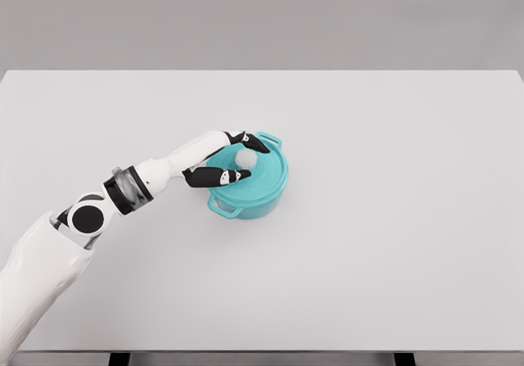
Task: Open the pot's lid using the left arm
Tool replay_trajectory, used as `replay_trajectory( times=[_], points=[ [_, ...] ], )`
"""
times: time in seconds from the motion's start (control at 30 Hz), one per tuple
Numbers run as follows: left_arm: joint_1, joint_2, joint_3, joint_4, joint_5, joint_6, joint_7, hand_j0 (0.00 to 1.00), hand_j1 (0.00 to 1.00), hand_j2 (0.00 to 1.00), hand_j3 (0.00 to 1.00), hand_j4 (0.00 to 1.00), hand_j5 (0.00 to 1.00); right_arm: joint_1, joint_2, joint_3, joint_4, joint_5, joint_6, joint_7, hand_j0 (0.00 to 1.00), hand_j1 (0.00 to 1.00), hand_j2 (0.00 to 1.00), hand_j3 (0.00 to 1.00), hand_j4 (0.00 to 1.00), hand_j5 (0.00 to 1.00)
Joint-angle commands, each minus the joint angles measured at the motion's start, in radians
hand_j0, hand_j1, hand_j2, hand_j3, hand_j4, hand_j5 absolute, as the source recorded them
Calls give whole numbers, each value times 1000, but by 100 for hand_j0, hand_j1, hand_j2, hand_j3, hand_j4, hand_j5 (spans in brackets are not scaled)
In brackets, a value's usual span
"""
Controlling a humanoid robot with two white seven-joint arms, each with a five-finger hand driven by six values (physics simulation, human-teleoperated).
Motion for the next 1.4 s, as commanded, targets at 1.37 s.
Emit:
replay_trajectory(
  times=[1.37],
  points=[
    [34,22,175,-45,22,4,-1,49,49,49,49,49,49,0,0,0,0,0,0,0,100,100,100,100,100,100]
  ],
)
